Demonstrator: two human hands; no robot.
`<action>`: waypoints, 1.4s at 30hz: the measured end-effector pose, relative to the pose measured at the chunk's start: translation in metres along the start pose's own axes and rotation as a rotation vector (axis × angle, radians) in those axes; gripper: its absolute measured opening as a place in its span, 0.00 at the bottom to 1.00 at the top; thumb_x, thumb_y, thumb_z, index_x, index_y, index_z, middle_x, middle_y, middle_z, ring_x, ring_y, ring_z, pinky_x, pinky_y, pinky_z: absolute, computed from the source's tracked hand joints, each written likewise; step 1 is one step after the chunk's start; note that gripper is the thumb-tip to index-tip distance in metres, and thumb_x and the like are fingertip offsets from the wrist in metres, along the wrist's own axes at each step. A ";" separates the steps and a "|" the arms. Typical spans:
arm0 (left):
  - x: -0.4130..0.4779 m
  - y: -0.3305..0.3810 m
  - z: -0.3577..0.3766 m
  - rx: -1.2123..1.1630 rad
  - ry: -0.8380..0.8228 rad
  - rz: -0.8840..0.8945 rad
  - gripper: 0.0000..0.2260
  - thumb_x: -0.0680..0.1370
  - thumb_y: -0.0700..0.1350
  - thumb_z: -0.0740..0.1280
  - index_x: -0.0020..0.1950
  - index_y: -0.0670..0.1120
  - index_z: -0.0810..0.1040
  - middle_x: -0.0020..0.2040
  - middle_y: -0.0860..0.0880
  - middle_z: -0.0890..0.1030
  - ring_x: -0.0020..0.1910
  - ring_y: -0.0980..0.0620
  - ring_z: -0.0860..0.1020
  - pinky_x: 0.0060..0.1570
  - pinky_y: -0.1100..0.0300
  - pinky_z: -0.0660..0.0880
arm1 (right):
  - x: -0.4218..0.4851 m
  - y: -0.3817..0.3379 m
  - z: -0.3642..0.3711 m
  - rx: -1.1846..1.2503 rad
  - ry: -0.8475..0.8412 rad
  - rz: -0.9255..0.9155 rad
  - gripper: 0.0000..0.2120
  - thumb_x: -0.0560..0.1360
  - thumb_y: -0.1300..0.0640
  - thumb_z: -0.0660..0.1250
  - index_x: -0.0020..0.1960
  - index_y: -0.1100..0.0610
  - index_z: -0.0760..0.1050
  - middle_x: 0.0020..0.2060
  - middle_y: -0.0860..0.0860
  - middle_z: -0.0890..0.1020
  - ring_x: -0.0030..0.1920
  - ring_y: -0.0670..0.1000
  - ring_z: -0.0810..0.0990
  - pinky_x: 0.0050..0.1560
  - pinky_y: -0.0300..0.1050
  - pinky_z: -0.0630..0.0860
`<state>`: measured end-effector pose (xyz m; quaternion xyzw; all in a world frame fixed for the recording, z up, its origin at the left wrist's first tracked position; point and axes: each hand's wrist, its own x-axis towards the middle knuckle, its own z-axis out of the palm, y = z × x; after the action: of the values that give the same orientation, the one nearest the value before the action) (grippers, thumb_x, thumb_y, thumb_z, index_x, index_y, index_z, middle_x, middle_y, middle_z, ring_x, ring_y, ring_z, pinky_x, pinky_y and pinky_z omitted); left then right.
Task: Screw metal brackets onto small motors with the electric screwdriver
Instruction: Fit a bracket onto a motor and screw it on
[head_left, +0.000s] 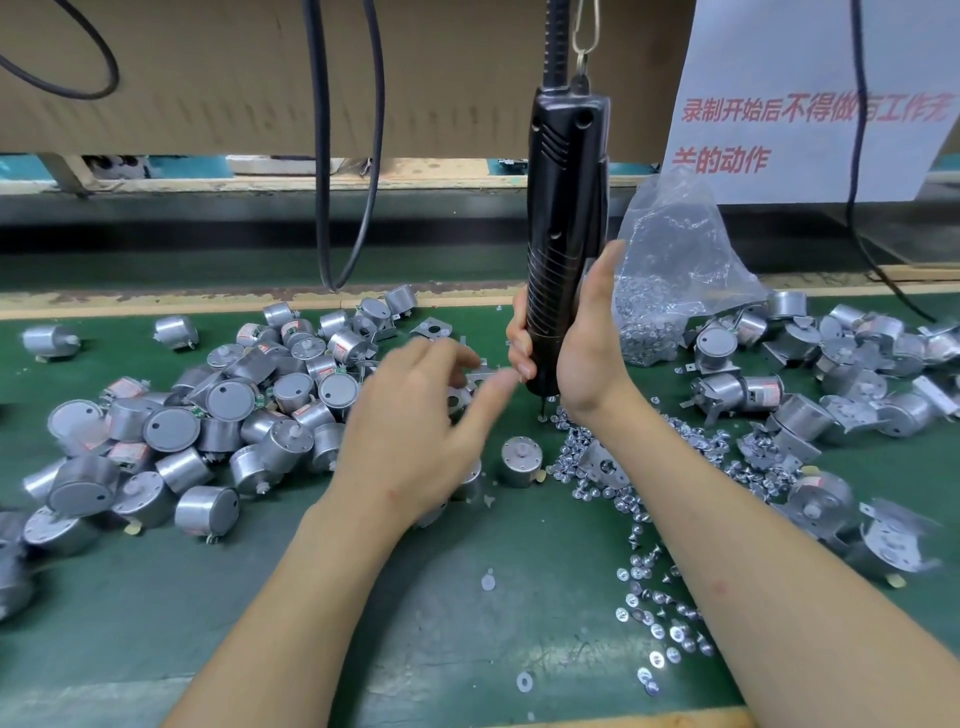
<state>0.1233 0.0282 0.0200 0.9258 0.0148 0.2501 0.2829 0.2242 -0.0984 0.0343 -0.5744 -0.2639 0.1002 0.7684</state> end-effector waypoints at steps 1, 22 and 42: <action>0.004 -0.003 -0.004 -0.004 0.073 -0.016 0.17 0.78 0.60 0.62 0.54 0.49 0.79 0.46 0.54 0.78 0.48 0.52 0.76 0.50 0.54 0.73 | 0.000 0.000 0.000 0.001 0.001 0.005 0.44 0.59 0.13 0.52 0.34 0.57 0.70 0.25 0.53 0.72 0.23 0.53 0.67 0.27 0.42 0.67; 0.036 -0.009 -0.005 0.173 -0.264 0.075 0.10 0.72 0.49 0.65 0.32 0.52 0.70 0.44 0.57 0.83 0.51 0.50 0.76 0.54 0.47 0.72 | 0.000 0.001 -0.003 0.005 -0.013 0.021 0.38 0.70 0.25 0.43 0.36 0.58 0.69 0.26 0.52 0.71 0.24 0.53 0.67 0.27 0.42 0.67; 0.038 -0.010 -0.018 -0.172 -0.464 -0.083 0.15 0.73 0.41 0.74 0.59 0.48 0.83 0.54 0.55 0.84 0.47 0.61 0.82 0.55 0.61 0.78 | 0.001 0.003 -0.005 0.038 0.000 0.023 0.37 0.75 0.29 0.38 0.34 0.57 0.70 0.25 0.53 0.72 0.23 0.53 0.67 0.28 0.41 0.68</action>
<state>0.1489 0.0524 0.0451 0.9295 -0.0337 0.0193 0.3668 0.2276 -0.1008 0.0304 -0.5626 -0.2552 0.1140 0.7781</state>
